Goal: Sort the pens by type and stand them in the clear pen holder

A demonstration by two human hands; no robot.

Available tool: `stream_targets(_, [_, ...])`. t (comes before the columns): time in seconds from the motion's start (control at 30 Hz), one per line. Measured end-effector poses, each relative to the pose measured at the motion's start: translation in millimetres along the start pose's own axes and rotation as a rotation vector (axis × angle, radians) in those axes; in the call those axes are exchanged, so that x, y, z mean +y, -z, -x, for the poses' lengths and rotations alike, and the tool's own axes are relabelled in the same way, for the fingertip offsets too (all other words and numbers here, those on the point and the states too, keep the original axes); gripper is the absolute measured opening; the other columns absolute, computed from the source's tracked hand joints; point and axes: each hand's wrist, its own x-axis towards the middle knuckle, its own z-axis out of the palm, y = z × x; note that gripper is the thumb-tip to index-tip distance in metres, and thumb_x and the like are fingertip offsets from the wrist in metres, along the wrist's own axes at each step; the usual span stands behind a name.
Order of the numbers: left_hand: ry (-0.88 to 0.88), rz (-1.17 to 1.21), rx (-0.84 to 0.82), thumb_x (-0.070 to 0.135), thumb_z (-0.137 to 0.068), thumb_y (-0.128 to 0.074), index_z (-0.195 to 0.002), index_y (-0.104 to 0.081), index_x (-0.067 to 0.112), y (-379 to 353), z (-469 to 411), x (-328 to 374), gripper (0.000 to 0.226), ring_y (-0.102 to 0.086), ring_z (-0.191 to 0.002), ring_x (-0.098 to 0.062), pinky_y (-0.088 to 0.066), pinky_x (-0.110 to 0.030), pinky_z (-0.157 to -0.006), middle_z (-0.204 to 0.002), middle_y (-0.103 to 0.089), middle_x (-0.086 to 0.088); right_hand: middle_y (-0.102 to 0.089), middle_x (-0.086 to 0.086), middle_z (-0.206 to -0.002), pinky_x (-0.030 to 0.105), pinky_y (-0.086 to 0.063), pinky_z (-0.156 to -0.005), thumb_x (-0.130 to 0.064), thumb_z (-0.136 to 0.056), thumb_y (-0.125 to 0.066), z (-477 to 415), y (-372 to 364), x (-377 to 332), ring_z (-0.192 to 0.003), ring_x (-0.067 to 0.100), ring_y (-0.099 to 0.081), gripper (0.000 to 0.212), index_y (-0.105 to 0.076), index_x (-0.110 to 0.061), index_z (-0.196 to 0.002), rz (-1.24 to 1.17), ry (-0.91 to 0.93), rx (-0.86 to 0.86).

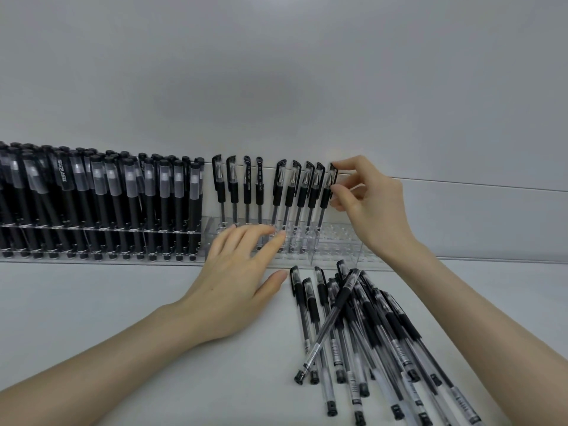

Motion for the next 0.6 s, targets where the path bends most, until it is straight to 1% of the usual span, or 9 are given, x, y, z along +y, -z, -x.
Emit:
stream_targets(0.13, [0.01,0.037,-0.002,0.048,-0.092,-0.027,-0.135,-0.049,0.017,2,0,2,0.057,-0.03,-0.122,-0.015,-0.011,-0.031,-0.108,-0.131,-0.049,-0.002,-0.061,-0.009,-0.075,0.045,-0.055,-0.075,-0.007,-0.09,-0.061,1,4,1,-0.068,0.021,-0.068,0.026,-0.06,-0.017,-0.113,0.025,-0.008,-0.008])
stream_targets(0.27, [0.069,0.13,0.017,0.056,-0.088,-0.015,-0.139,-0.043,0.024,3,-1,4,0.067,-0.022,-0.127,-0.006,-0.004,-0.031,-0.112,-0.138,-0.041,0.007,-0.064,-0.008,-0.083,0.035,-0.055,-0.072,-0.013,-0.091,-0.061,9,11,-3,-0.07,0.018,-0.068,0.028,-0.06,-0.02,-0.117,0.057,0.005,-0.035])
stream_targets(0.4, [0.126,0.162,0.007,0.062,-0.082,-0.009,-0.137,-0.044,0.027,6,-3,10,0.075,-0.025,-0.132,-0.005,0.0,-0.029,-0.114,-0.139,-0.04,0.011,-0.064,-0.009,-0.086,0.027,-0.052,-0.07,-0.016,-0.092,-0.06,25,23,-6,-0.073,0.017,-0.067,0.02,-0.062,-0.016,-0.111,0.061,-0.004,-0.044])
stream_targets(0.47, [0.141,0.199,-0.002,0.063,-0.081,-0.009,-0.134,-0.047,0.026,11,-4,14,0.075,-0.029,-0.132,-0.004,0.001,-0.026,-0.113,-0.138,-0.041,0.012,-0.065,-0.007,-0.088,0.024,-0.051,-0.07,-0.017,-0.092,-0.059,33,30,-5,-0.075,0.015,-0.066,0.015,-0.064,-0.014,-0.107,0.077,-0.015,-0.079])
stream_targets(0.53, [0.127,0.232,-0.006,0.062,-0.082,-0.013,-0.128,-0.053,0.025,17,-4,18,0.072,-0.034,-0.128,-0.003,-0.004,-0.023,-0.112,-0.134,-0.046,0.013,-0.065,-0.007,-0.09,0.018,-0.048,-0.069,-0.019,-0.093,-0.059,41,36,-2,-0.077,0.011,-0.064,0.012,-0.066,-0.014,-0.101,0.112,-0.019,-0.134])
stream_targets(0.6, [0.106,0.237,-0.021,0.062,-0.084,-0.02,-0.121,-0.057,0.025,24,-3,29,0.064,-0.04,-0.122,-0.003,-0.02,-0.025,-0.109,-0.127,-0.049,0.014,-0.065,-0.006,-0.089,0.011,-0.046,-0.068,-0.019,-0.093,-0.059,50,43,4,-0.076,0.008,-0.061,0.009,-0.066,-0.014,-0.095,0.129,-0.022,-0.19])
